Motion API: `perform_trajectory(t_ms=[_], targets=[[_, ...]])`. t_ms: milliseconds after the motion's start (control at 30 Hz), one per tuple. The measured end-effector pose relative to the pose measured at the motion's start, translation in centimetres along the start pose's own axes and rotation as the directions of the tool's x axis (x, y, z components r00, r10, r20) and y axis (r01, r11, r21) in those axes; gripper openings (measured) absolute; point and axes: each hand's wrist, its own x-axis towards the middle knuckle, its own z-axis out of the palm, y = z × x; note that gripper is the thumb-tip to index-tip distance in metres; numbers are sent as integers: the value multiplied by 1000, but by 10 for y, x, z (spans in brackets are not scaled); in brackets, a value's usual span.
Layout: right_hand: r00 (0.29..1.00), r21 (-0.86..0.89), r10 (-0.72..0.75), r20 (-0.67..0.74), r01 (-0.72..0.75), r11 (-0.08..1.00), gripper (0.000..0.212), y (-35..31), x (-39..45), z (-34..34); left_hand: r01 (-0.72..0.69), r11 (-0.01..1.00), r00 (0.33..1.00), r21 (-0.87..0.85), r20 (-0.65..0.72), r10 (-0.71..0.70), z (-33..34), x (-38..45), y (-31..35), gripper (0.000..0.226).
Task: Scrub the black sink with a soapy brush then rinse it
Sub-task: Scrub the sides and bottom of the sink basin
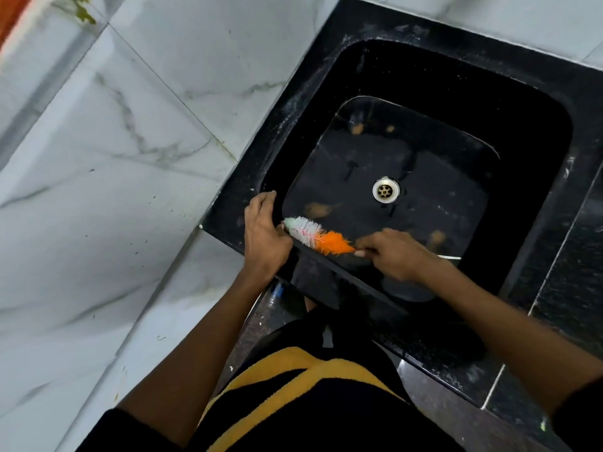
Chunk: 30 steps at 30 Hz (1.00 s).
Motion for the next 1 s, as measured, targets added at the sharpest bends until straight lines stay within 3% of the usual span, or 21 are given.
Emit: perform_trajectory(t_ms=[133,267,433,600,667,800,867,1000], targets=[[999,-161,24,43,-17,987,19,26,-48,-22,-35,999,999,33,27,34,2,-1,-3,68],[980,-241,159,120,-127,962,21,36,-68,-24,-18,1000,999,18,33,18,7,-3,-4,62],[985,0,150,90,-151,989,16,-3,-30,6,29,999,998,18,47,-30,11,2,4,64],[985,202,171,34,-174,964,28,-26,44,26,78,997,995,20,62,-79,10,12,6,67],[972,375,231,35,-227,899,34,-37,73,35,102,994,995,28,22,-102,9,16,7,67],[893,748,450,-15,-289,597,27,-53,102,43,116,992,992,46,-44,-114,6,29,5,66],[840,840,540,-42,-262,474,25,-53,113,33,102,993,994,57,-37,-100,5,37,2,67],[759,914,640,-121,-166,370,27,-56,161,7,27,997,1000,71,2,-27,9,54,1,66]])
